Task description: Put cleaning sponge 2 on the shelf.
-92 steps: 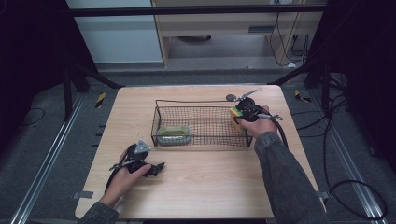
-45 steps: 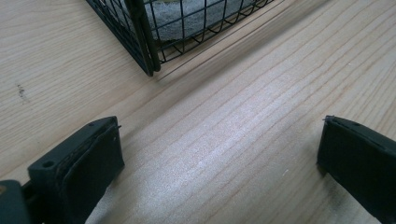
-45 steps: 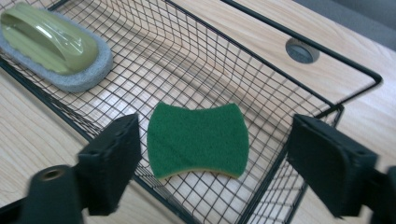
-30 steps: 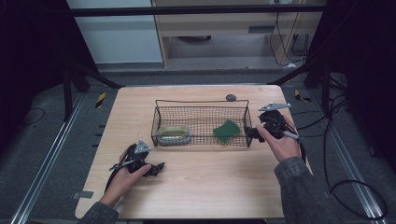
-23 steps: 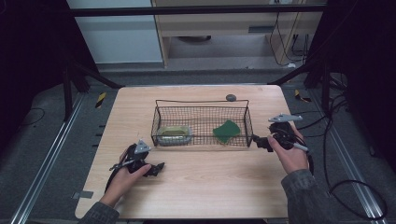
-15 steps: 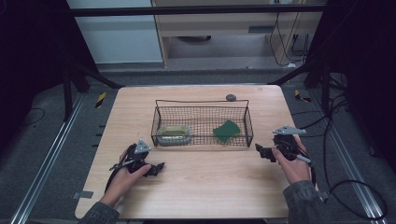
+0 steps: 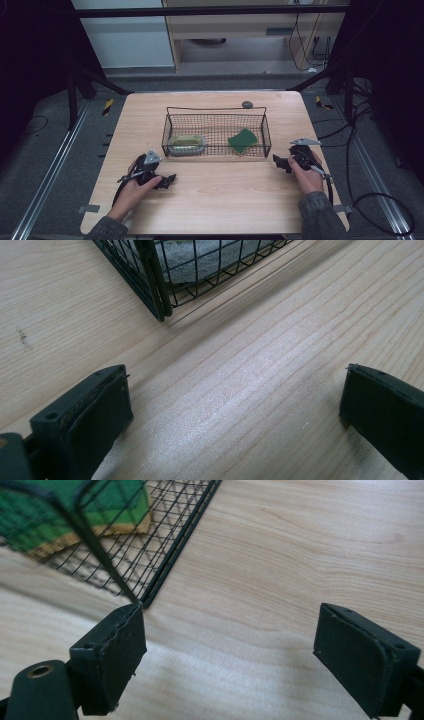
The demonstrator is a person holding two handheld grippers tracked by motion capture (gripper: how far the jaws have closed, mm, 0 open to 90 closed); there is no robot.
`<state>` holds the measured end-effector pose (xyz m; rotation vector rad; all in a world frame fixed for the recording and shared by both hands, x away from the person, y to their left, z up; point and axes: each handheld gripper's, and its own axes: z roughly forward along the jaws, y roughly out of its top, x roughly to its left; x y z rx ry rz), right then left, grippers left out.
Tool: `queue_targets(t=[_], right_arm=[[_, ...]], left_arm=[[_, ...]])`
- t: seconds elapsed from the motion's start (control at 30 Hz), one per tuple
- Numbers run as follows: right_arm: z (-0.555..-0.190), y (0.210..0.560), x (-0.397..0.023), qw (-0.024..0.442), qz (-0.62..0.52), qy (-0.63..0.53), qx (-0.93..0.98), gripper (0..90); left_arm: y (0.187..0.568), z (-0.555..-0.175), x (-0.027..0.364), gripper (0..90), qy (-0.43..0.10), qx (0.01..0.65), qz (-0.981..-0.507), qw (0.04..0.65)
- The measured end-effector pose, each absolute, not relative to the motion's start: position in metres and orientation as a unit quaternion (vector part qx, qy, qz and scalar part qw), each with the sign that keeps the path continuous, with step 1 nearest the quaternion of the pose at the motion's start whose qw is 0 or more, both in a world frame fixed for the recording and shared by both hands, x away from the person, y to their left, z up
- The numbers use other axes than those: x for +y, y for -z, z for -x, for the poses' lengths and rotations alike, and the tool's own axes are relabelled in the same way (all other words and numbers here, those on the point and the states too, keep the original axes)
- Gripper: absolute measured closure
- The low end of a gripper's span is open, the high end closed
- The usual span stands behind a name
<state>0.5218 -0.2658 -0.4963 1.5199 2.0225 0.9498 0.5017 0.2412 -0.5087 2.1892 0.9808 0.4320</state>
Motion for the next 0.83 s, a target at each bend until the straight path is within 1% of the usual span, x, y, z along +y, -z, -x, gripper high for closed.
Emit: queue_targets(t=[0.27,0.53,0.83], right_arm=[[-0.527,0.506,-0.266,0.212,-0.559,-0.33,0.731,10.9],[-0.527,0.511,-0.259,0.24,-0.551,-0.318,0.733,5.3],[-0.522,0.512,-0.255,0.236,-0.537,-0.323,0.743,5.2]], left_arm=[[0.509,-0.502,0.241,0.0,-0.166,0.378,-0.843,0.345],[0.509,-0.502,0.241,0.0,-0.166,0.378,-0.843,0.345],[0.509,-0.502,0.241,0.0,-0.166,0.377,-0.843,0.345]])
